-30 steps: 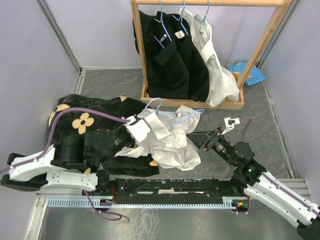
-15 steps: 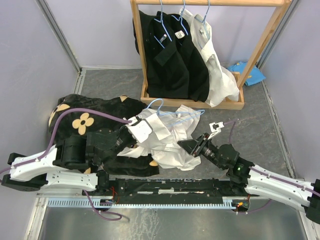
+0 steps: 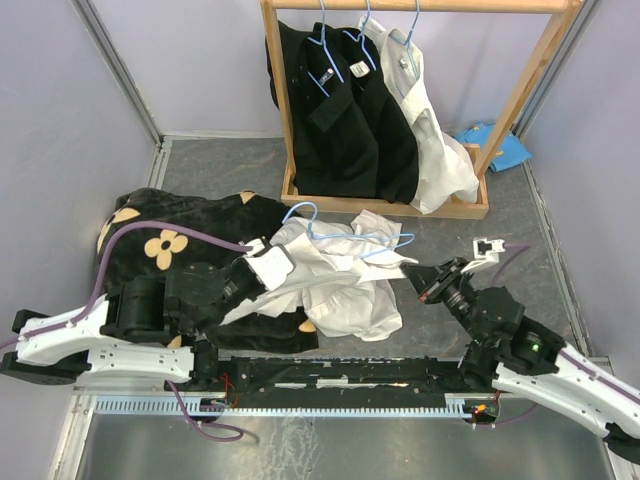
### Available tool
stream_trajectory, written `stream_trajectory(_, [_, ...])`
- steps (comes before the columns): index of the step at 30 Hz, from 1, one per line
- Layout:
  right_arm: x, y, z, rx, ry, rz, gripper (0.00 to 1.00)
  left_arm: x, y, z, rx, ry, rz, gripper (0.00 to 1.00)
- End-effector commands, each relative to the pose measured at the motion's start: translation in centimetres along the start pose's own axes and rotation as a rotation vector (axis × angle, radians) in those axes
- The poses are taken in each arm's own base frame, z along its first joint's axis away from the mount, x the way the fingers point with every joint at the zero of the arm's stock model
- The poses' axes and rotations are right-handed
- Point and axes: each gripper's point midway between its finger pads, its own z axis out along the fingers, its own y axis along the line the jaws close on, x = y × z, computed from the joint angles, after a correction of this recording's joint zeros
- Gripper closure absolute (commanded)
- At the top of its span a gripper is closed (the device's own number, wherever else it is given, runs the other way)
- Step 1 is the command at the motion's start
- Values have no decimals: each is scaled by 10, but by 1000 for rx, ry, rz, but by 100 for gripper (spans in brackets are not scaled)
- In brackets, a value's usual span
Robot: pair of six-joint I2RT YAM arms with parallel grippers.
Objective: Place the shirt on the hanger
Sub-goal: Hang the shirt on the hanger.
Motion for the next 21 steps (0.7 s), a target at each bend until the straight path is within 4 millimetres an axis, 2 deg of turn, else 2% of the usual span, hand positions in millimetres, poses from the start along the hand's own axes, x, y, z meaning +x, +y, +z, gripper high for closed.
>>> stream_trajectory(1, [-37, -23, -24, 214, -9, -186, 100, -24, 5, -8, 13, -117, -121, 97])
stream_trajectory(7, [-70, -18, -40, 321, 20, -346, 100, -27, 3, -9, 38, -132, -117, 97])
stream_trajectory(10, [-67, -16, -36, 343, 72, -403, 100, -34, 0, -12, 66, -168, -131, 97])
stream_trajectory(15, [-51, -19, -26, 357, 126, -426, 100, -49, 4, -21, 98, -247, -165, 97])
stream_trajectory(21, [-66, -23, -33, 382, 70, -425, 100, -55, 0, -32, 173, -285, -160, 97])
